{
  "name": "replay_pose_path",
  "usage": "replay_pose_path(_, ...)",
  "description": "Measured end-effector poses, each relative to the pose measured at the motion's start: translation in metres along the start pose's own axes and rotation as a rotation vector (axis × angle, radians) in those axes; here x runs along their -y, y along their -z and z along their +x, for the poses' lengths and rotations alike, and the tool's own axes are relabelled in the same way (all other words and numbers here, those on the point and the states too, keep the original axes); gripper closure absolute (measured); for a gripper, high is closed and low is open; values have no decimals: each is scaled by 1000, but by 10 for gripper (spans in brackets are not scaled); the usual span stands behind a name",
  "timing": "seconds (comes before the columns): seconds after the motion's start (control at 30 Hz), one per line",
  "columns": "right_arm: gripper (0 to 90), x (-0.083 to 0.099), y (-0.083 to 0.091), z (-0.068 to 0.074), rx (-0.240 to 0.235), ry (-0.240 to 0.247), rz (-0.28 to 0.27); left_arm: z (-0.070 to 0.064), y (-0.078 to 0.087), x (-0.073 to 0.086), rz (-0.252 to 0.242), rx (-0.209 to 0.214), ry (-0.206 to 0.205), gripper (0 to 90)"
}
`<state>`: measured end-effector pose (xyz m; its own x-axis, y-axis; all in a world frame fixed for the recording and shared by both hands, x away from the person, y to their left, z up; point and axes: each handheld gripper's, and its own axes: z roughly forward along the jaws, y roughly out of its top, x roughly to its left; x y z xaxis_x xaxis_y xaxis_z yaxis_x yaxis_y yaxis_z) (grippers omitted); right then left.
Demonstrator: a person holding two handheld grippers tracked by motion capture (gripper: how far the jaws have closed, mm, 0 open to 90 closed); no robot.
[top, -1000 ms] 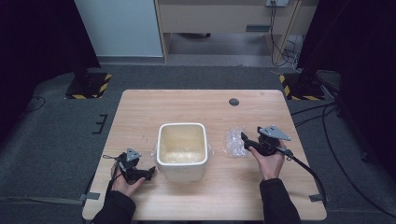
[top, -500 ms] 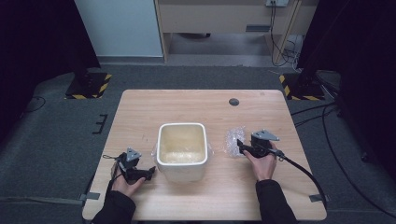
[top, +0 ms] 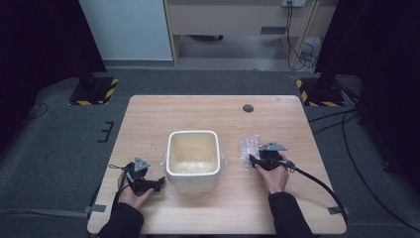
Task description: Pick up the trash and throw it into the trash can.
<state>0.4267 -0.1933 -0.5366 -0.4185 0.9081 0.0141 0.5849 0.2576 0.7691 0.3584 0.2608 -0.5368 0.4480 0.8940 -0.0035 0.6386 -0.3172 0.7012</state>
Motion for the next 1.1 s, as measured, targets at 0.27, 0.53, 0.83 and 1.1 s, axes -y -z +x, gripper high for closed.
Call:
replay_pose_path(0.27, 730, 0, 2, 1, -2, 12, -9, 0, 0, 0, 0, 0, 0, 0)
replay_pose_path(0.53, 858, -5, 13, -3, 7, 35, -34, 0, 0, 0, 0, -1, -1, 0)
replay_pose_path(0.83, 868, -19, 37, -12, 28, 51, -124, 0, 0, 0, -1, -1, -1, 0)
replay_pose_path(1.1, 868, -34, 70, -20, 4, 13, -264, 0, 0, 0, 0, -1, -1, 0)
